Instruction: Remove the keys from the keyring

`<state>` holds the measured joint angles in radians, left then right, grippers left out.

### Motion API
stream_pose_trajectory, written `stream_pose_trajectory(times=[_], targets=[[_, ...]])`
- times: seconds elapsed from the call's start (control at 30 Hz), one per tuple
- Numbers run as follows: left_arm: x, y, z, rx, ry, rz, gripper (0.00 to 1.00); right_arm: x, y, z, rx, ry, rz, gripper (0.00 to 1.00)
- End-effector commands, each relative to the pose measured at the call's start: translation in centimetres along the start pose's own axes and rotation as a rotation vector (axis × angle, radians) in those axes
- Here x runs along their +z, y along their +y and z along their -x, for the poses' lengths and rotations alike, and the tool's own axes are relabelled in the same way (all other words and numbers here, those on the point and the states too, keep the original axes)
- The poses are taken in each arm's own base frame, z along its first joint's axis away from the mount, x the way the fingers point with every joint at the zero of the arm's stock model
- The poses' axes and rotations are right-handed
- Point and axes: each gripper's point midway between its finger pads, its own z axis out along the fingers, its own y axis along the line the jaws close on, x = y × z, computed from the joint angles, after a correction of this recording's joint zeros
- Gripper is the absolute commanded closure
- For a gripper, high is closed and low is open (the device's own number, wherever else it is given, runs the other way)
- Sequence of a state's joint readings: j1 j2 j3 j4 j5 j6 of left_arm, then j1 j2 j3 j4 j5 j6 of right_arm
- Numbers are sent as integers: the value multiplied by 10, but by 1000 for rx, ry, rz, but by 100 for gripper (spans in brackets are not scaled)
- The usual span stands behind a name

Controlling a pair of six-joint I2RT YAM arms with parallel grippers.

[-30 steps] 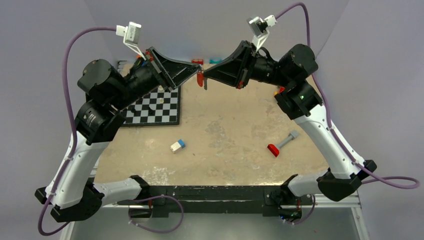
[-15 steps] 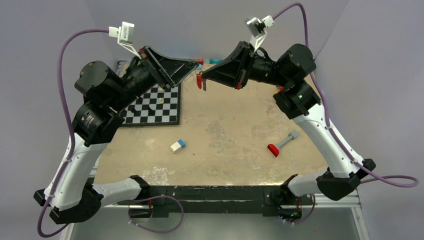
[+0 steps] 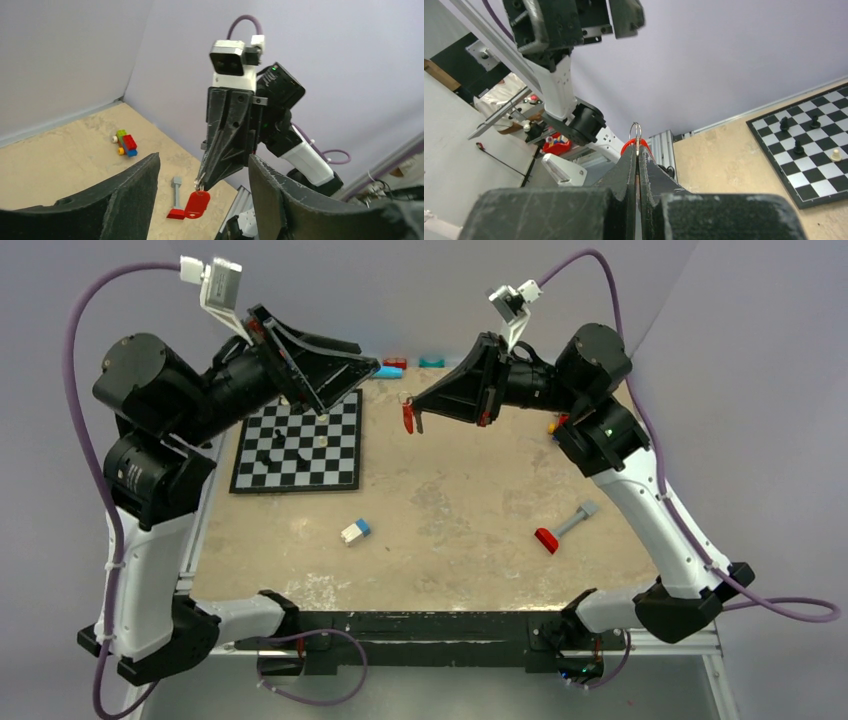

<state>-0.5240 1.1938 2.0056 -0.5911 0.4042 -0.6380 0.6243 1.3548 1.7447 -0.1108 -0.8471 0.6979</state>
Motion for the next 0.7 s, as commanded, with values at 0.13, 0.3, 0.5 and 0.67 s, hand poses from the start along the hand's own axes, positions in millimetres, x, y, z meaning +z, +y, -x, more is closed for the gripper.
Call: stream_pose_trajectory(times=[0.13,0.3,0.5,0.67], targets=[[7,-34,-29,-13,289,-321,45,-20,28,-1,-75,67,66,100],[14,-28,-42,-47,346,-340,43,-22,32,-6,-70,107,80,100],[16,-21,-52,-73,383,-340,45,-23,33,-9,-62,120,77,100],[12,-22,-58,-89,406,-356,53,-23,32,-10,-61,120,78,100]])
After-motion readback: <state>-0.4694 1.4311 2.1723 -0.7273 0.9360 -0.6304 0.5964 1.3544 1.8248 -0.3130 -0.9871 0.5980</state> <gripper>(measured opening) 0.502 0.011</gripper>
